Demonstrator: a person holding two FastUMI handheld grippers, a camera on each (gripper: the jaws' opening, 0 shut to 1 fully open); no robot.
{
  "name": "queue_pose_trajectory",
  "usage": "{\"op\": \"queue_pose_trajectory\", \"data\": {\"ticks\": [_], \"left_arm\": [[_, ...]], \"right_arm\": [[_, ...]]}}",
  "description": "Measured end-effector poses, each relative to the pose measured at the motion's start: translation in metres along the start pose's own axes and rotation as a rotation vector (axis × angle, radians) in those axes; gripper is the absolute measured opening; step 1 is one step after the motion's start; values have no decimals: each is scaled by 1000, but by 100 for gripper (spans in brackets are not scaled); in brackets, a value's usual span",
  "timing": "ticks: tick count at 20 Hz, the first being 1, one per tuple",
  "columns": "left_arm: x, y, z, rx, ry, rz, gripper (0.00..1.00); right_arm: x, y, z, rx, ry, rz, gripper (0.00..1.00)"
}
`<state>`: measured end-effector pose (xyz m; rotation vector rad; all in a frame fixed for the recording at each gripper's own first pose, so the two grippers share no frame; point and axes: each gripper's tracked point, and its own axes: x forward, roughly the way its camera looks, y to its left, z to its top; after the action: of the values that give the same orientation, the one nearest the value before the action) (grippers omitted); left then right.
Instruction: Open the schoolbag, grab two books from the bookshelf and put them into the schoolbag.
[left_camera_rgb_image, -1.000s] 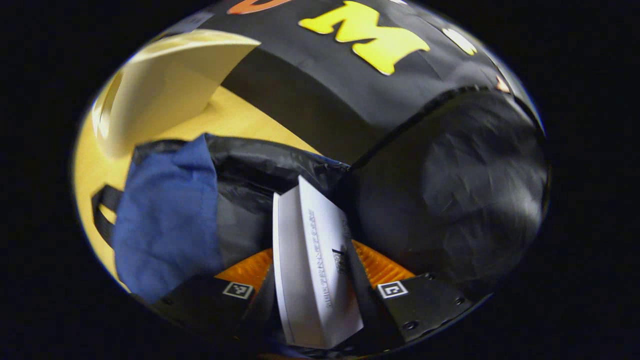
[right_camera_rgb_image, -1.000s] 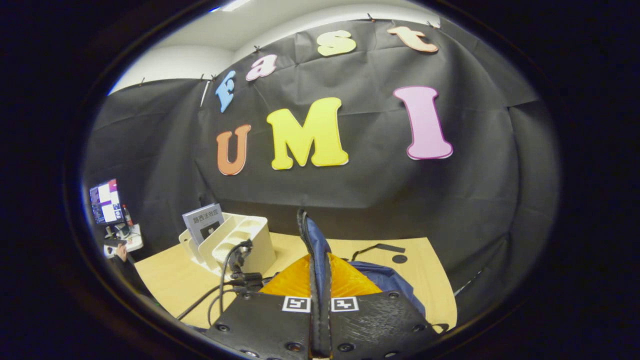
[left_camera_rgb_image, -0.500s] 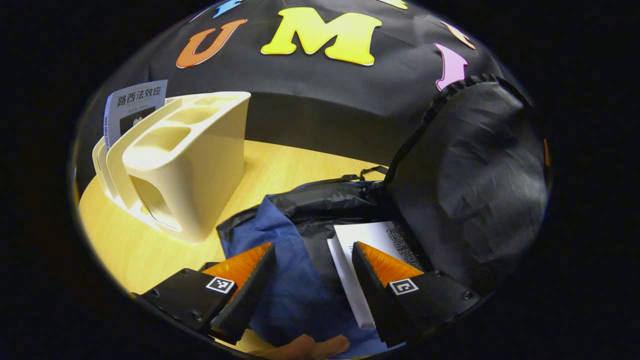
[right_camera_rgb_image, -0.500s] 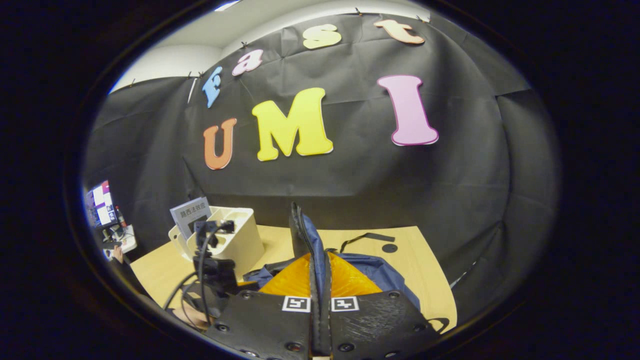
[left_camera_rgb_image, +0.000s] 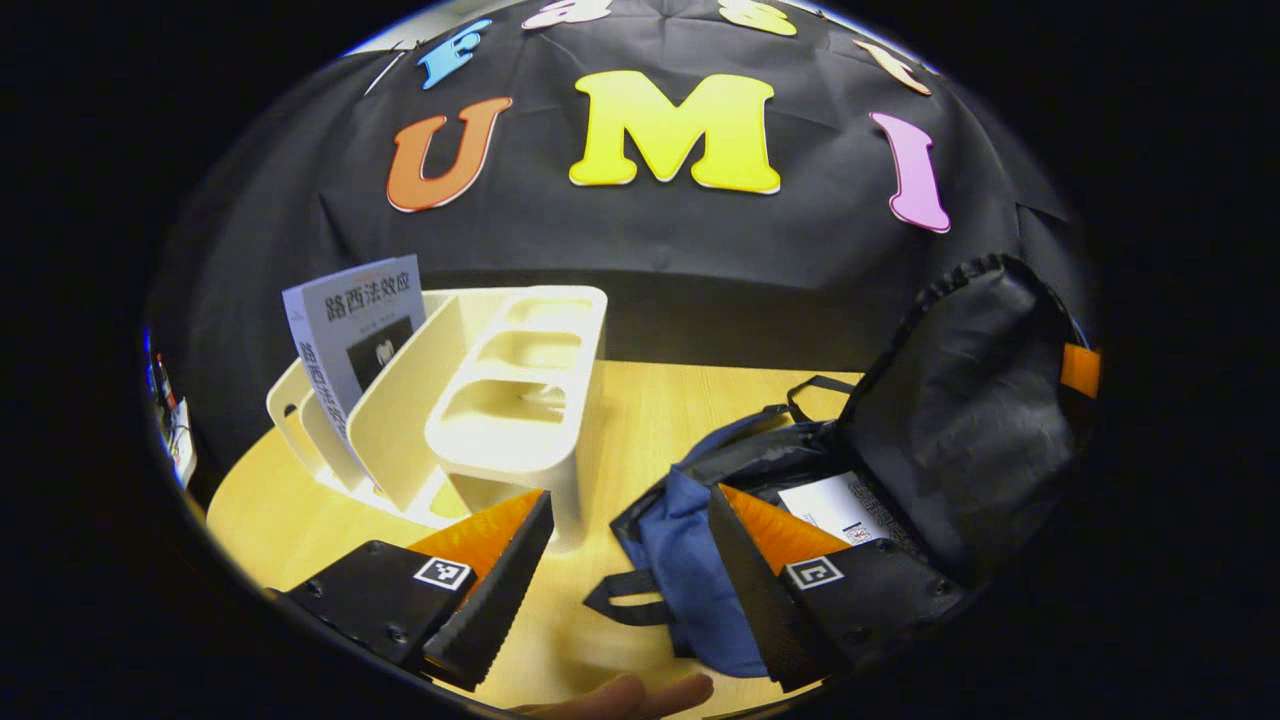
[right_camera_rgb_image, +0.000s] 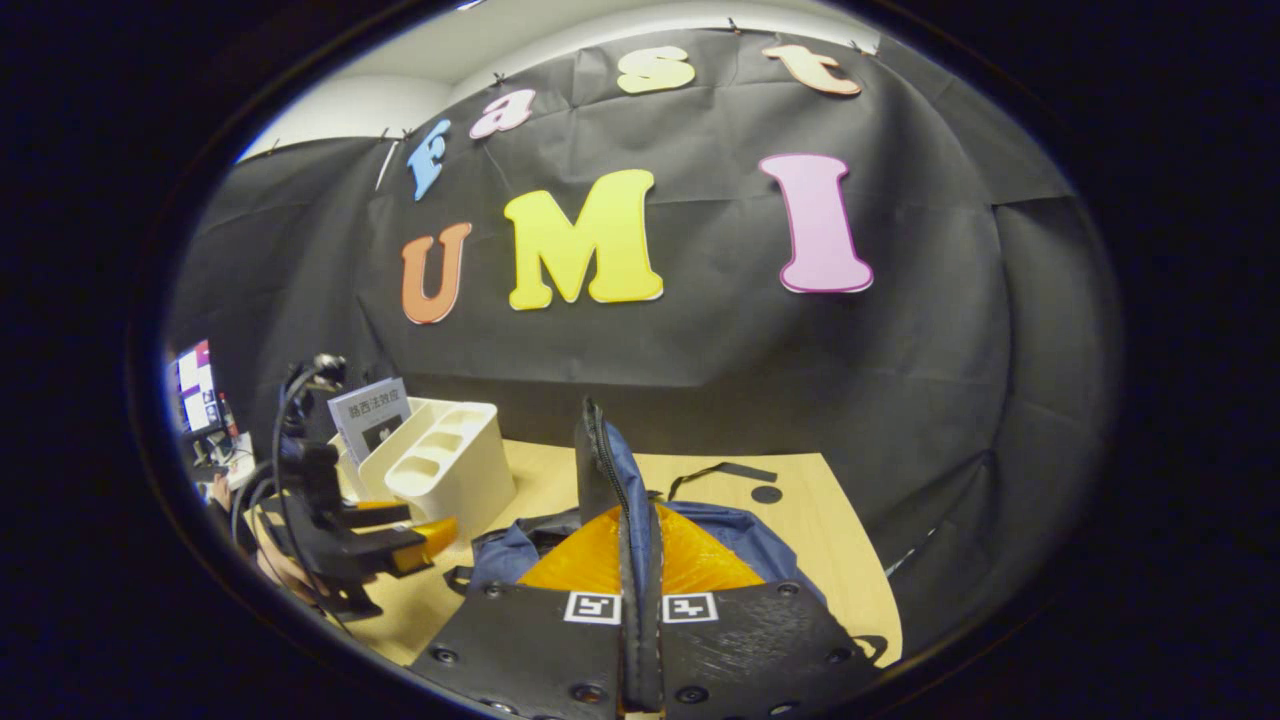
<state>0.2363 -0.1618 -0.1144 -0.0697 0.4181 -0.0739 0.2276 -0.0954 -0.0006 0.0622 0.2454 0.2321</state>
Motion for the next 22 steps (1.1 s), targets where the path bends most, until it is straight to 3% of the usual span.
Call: {"op": "queue_pose_trajectory", "data": {"ticks": [9,12,15,22], "left_arm": [[-26,102,64,-49,-58,102,98],[-26,151,97,-55,-103,170,98],[-18,177,116,-67,-97,200,97],[19,240,151,106,-4,280,96]], "right_arm": [[-3,7,2,37,-3,-13,0],[-3,11,0,-24,5,-28,0],[-3,29,0,-51,16,7,0],[-3,43,-1,-58,20,42,0]]}}
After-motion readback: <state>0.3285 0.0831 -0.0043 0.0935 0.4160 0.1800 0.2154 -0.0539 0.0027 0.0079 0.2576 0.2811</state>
